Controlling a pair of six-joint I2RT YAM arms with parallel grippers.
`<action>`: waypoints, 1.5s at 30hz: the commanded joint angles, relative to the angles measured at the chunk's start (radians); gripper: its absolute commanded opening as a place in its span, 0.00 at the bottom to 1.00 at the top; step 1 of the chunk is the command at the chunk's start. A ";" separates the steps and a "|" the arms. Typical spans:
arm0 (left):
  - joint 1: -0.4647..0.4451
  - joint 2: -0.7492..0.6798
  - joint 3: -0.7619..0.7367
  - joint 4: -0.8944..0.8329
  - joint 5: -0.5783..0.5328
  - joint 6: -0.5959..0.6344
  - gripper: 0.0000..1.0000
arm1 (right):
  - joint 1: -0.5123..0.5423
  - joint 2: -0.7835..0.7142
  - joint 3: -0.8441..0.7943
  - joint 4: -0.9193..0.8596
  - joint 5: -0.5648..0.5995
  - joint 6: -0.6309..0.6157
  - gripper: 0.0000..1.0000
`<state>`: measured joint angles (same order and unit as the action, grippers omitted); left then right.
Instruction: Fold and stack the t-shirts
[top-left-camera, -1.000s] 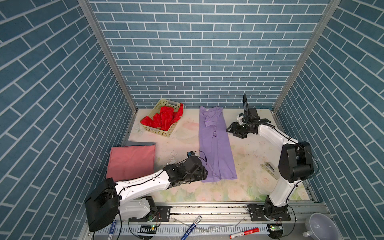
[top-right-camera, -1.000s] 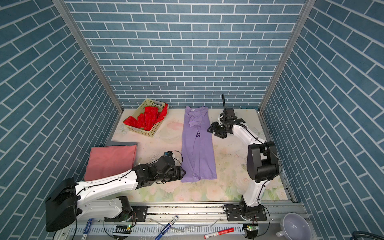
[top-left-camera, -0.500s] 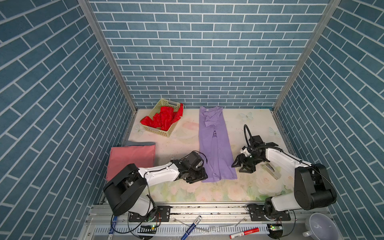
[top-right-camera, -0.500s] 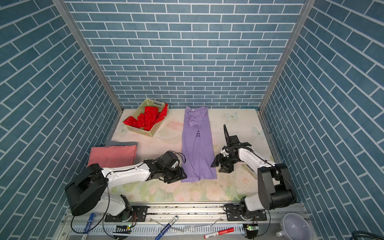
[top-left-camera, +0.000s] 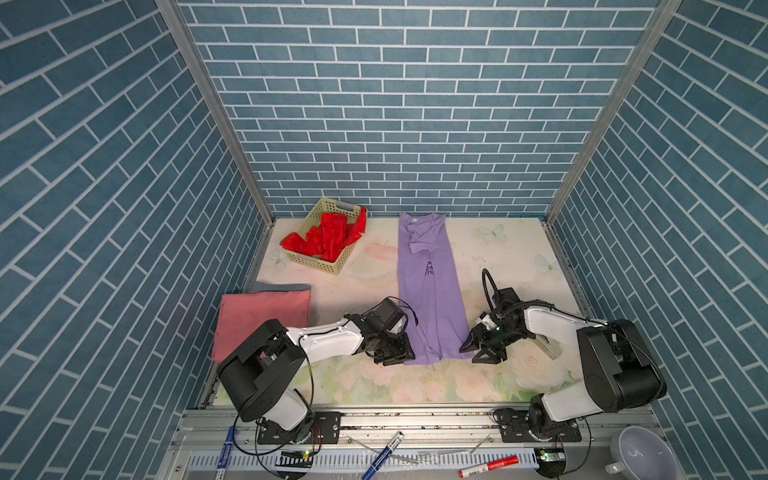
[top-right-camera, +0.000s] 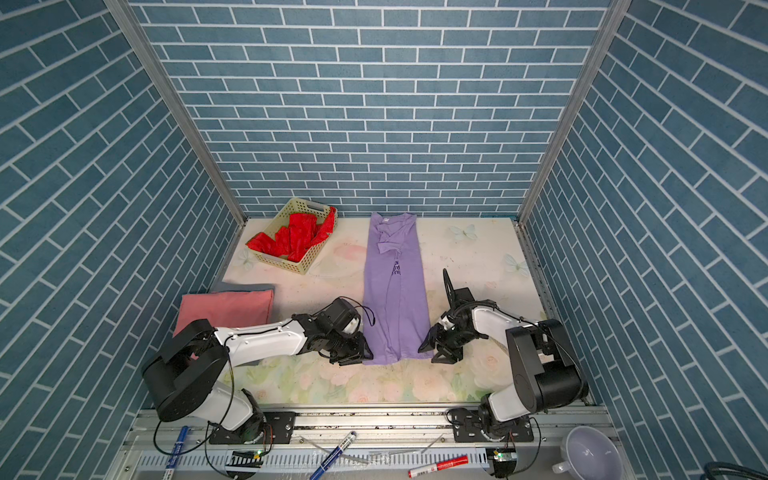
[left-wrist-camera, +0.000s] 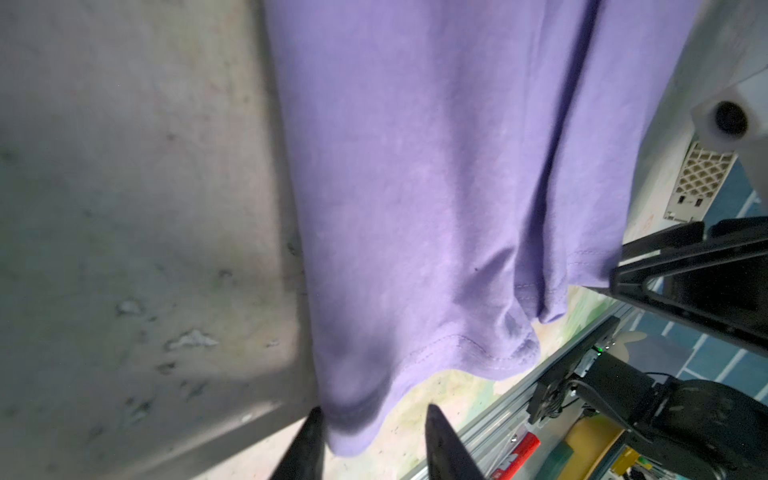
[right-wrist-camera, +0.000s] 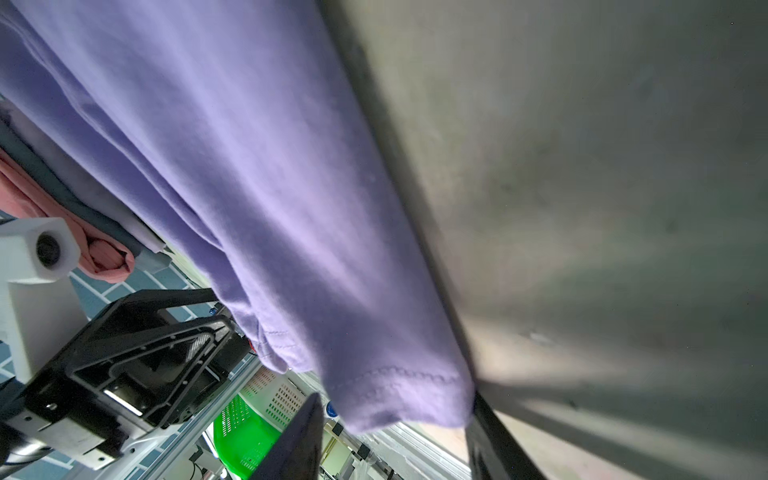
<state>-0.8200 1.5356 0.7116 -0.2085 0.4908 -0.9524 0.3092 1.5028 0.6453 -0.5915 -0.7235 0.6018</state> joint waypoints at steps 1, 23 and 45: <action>0.006 0.034 -0.011 0.025 0.027 0.013 0.30 | 0.009 0.047 -0.017 0.070 0.064 0.013 0.40; 0.233 0.093 0.405 -0.060 0.126 0.180 0.00 | 0.004 0.130 0.565 -0.081 0.250 -0.006 0.00; 0.447 0.678 1.039 -0.162 0.059 0.259 0.09 | -0.062 0.802 1.322 -0.092 0.197 0.013 0.10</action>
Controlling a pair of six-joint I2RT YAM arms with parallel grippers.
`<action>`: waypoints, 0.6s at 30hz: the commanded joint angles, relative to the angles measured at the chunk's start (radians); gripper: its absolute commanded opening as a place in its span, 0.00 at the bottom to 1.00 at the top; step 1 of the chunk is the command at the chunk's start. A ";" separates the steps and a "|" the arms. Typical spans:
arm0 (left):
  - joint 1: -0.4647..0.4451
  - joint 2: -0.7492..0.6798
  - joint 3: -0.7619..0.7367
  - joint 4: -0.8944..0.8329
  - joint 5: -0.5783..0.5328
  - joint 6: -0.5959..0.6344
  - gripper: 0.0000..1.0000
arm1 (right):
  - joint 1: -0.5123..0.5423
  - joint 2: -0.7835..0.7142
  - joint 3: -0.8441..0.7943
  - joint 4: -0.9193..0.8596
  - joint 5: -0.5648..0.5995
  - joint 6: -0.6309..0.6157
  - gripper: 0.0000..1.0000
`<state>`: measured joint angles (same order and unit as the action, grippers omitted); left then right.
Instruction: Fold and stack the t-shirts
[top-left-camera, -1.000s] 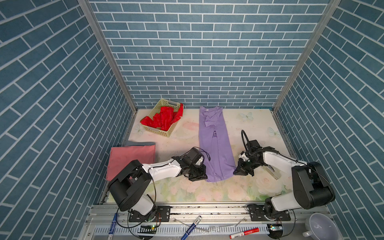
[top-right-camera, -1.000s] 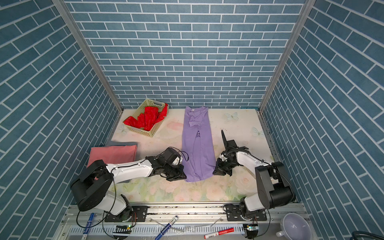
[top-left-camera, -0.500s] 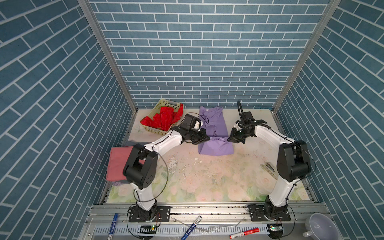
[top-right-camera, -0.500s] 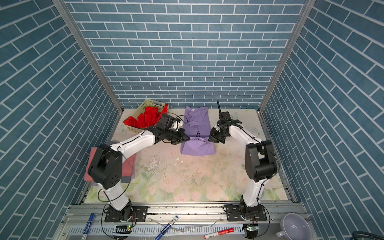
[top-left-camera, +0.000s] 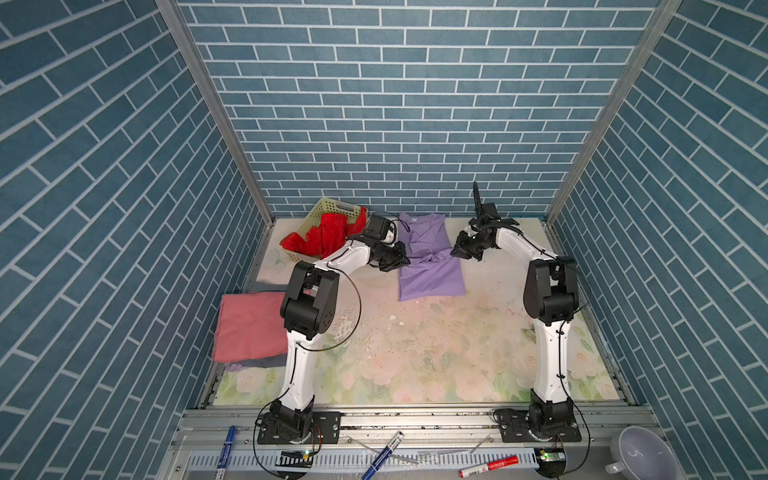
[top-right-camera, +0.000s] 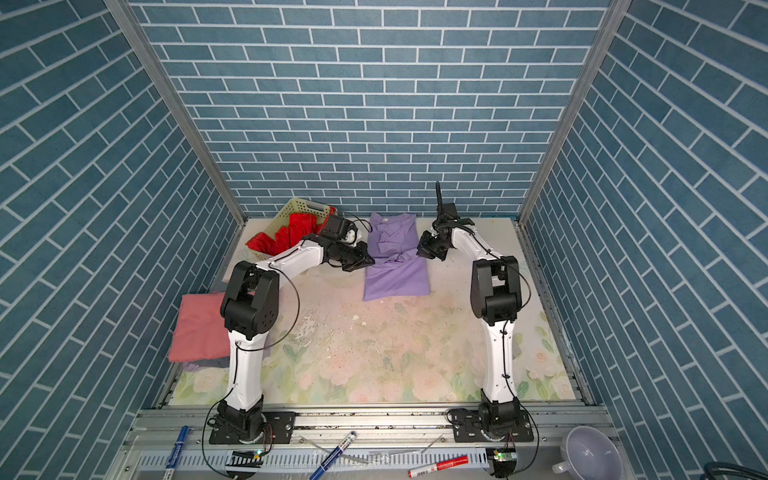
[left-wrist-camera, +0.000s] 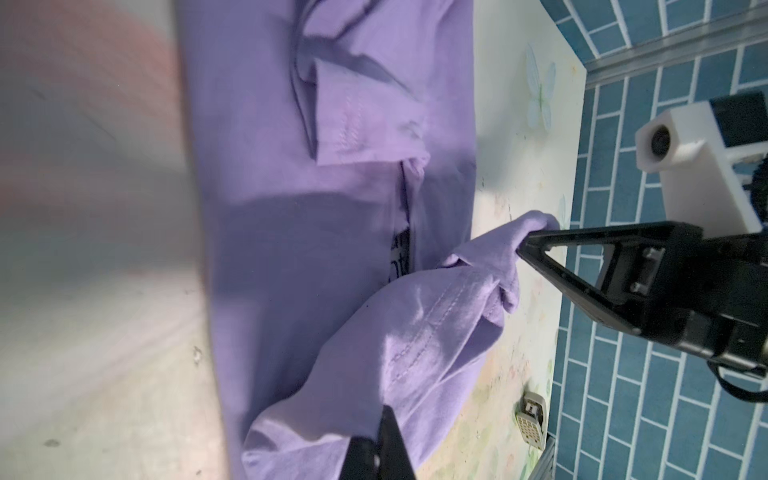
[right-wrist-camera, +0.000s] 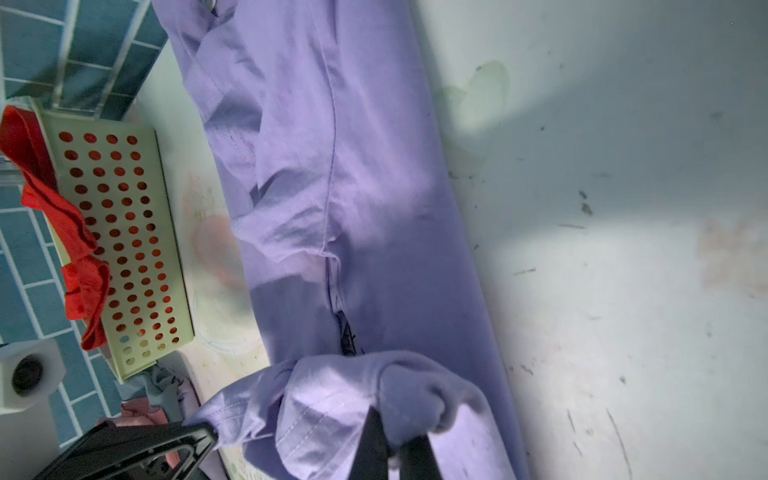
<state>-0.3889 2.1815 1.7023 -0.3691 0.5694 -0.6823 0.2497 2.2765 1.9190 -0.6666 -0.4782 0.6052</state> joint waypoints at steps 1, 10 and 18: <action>0.021 0.041 0.064 0.000 -0.020 -0.012 0.20 | -0.005 0.035 0.056 -0.017 -0.057 0.006 0.18; 0.038 -0.028 0.017 0.097 -0.087 -0.052 0.53 | -0.065 -0.162 -0.103 0.152 -0.072 -0.018 0.57; 0.004 -0.260 -0.284 0.082 -0.144 -0.068 0.62 | -0.078 -0.360 -0.464 0.126 -0.106 0.025 0.57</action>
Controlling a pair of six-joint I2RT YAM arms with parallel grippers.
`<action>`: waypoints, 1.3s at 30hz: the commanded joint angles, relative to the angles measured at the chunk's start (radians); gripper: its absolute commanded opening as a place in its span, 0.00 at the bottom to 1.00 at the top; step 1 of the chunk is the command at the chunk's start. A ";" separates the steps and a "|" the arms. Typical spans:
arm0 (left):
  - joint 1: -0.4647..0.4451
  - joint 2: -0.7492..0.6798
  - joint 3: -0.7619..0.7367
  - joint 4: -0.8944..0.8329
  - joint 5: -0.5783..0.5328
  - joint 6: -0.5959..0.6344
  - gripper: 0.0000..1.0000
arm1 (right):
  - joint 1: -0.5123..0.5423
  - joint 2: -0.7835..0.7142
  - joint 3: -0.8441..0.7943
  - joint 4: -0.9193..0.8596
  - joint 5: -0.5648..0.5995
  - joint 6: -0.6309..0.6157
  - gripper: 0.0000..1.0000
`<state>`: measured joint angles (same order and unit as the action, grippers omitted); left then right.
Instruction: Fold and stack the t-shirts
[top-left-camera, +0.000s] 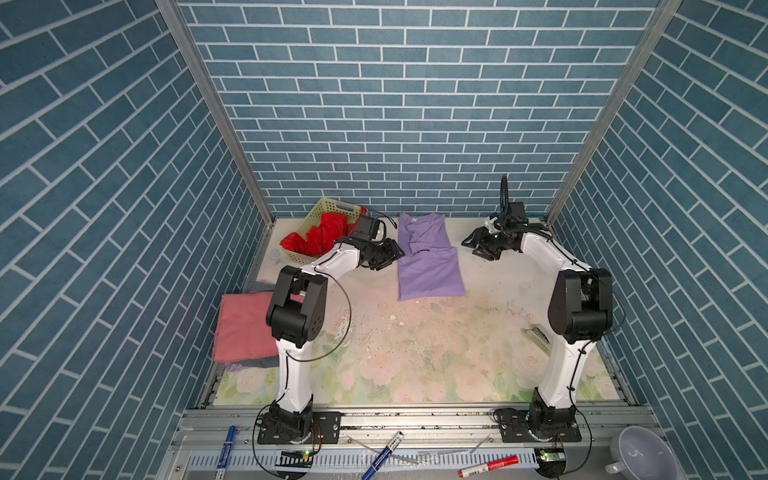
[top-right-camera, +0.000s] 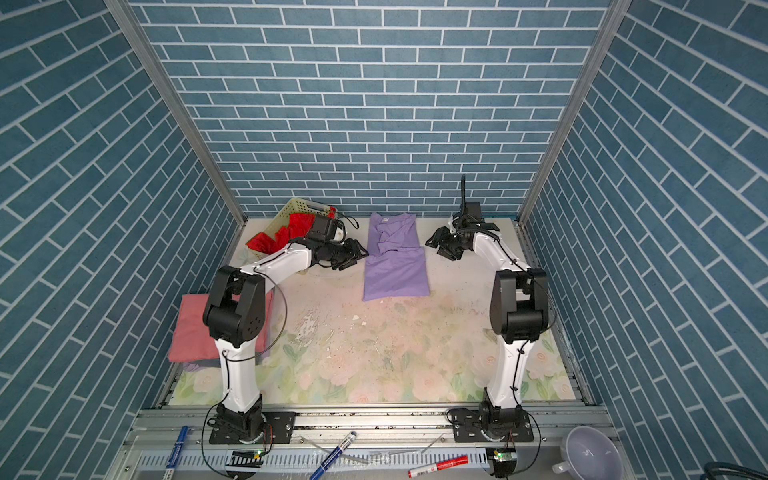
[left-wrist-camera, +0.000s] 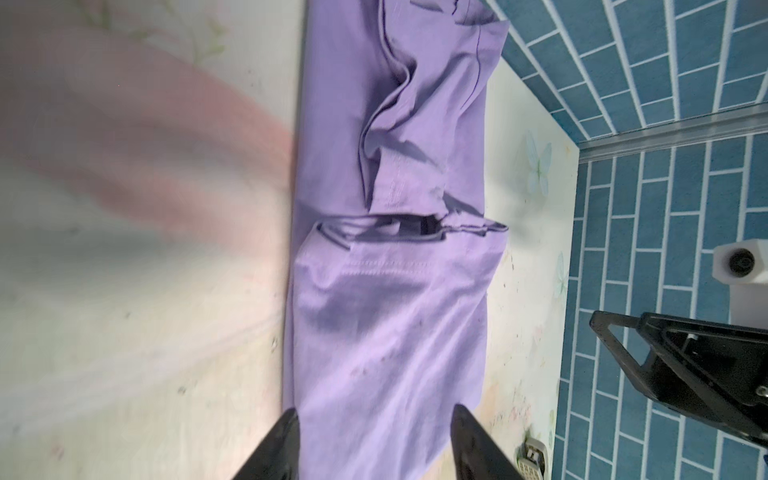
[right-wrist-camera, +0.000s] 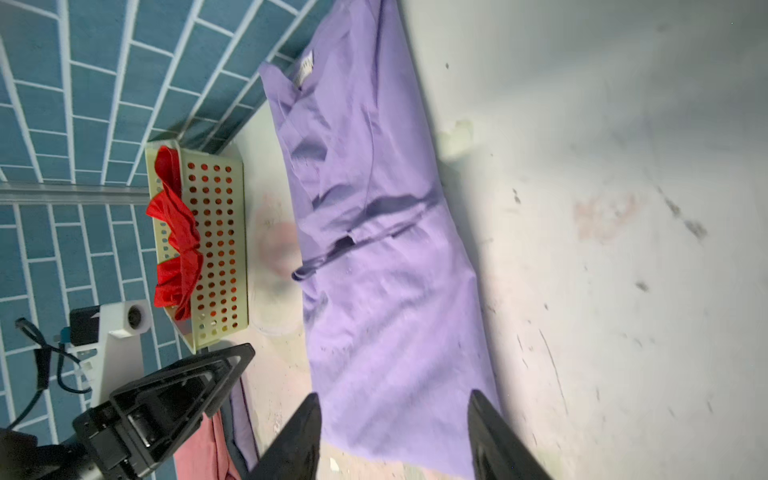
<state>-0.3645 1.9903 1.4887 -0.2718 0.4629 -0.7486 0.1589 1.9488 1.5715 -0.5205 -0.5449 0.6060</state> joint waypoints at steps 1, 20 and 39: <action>-0.031 -0.094 -0.102 -0.027 -0.040 -0.001 0.63 | 0.012 -0.051 -0.156 -0.014 -0.050 0.034 0.57; -0.163 -0.092 -0.430 0.225 -0.053 -0.305 0.73 | 0.014 -0.038 -0.498 0.317 -0.120 0.260 0.65; -0.148 -0.110 -0.470 0.267 -0.118 -0.359 0.00 | 0.048 0.011 -0.400 0.248 -0.066 0.191 0.00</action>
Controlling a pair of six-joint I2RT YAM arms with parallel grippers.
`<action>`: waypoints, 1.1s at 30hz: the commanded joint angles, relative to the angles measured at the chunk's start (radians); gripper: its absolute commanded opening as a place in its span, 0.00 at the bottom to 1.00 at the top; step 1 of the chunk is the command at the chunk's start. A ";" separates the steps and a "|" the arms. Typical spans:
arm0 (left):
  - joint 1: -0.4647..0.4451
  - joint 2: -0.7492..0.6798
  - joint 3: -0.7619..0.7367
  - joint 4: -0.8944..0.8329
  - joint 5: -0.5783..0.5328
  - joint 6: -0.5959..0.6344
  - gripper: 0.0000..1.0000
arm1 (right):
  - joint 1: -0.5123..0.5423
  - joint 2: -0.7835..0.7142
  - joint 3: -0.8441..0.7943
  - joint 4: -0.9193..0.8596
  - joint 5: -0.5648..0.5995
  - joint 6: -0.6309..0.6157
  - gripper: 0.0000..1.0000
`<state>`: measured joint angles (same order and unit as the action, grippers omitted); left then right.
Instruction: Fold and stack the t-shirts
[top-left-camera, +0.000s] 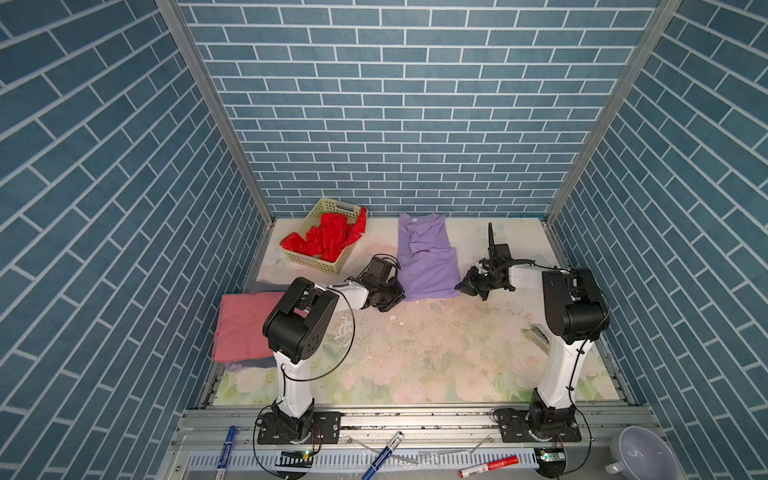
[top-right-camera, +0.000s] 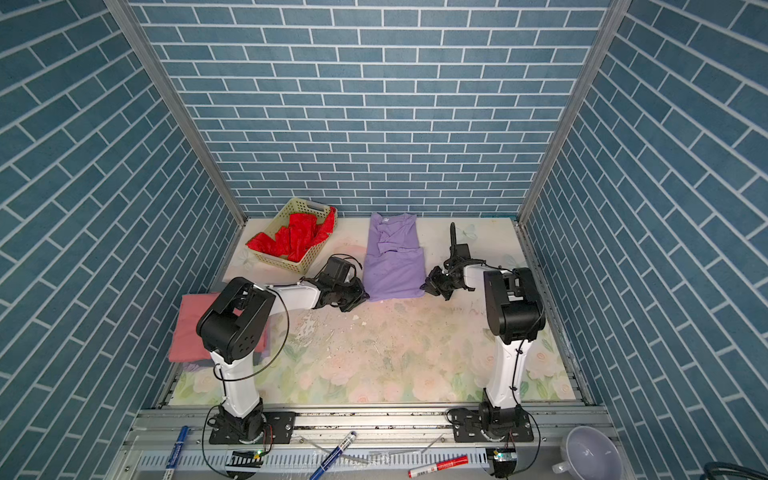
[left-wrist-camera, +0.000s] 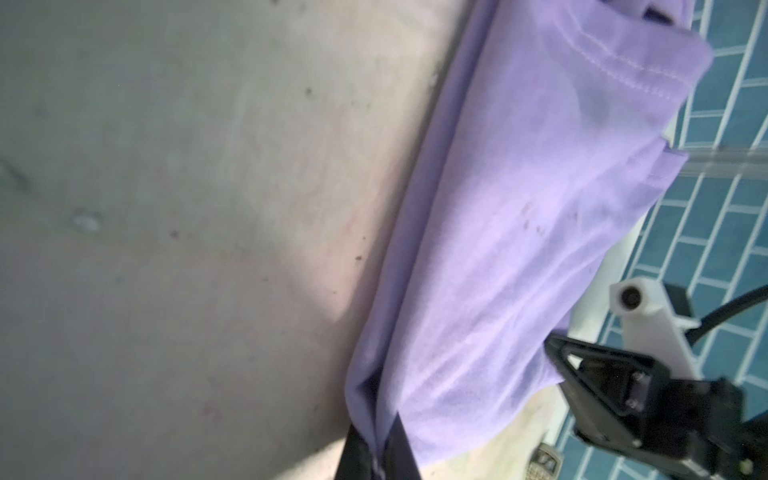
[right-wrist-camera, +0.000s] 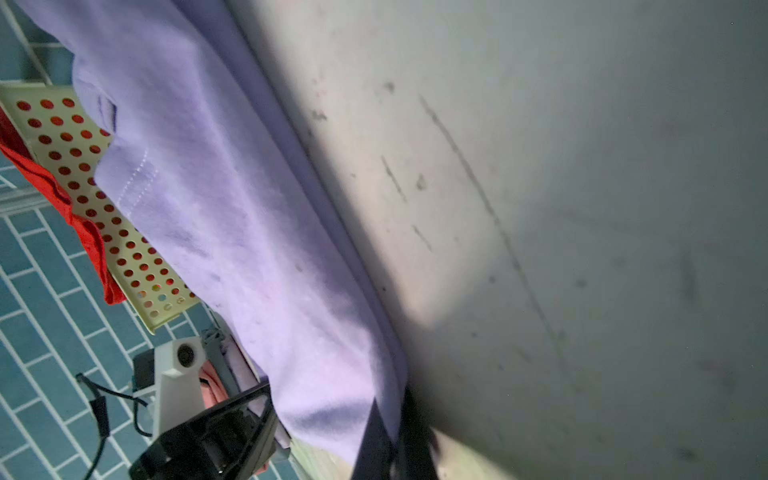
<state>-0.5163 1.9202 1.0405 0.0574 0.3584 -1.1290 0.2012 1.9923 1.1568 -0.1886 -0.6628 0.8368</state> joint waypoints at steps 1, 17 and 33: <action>0.001 -0.055 -0.028 -0.081 -0.005 0.022 0.00 | 0.006 -0.053 0.009 -0.105 0.051 -0.058 0.00; -0.120 -0.405 -0.059 -0.534 0.074 0.033 0.00 | 0.012 -0.484 -0.098 -0.660 -0.075 -0.318 0.00; 0.049 0.131 0.666 -0.487 0.211 0.195 0.00 | -0.038 -0.150 0.272 -0.233 -0.054 0.002 0.00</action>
<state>-0.4969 1.9846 1.6218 -0.4221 0.5400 -0.9749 0.1783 1.7691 1.3167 -0.5129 -0.7216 0.7670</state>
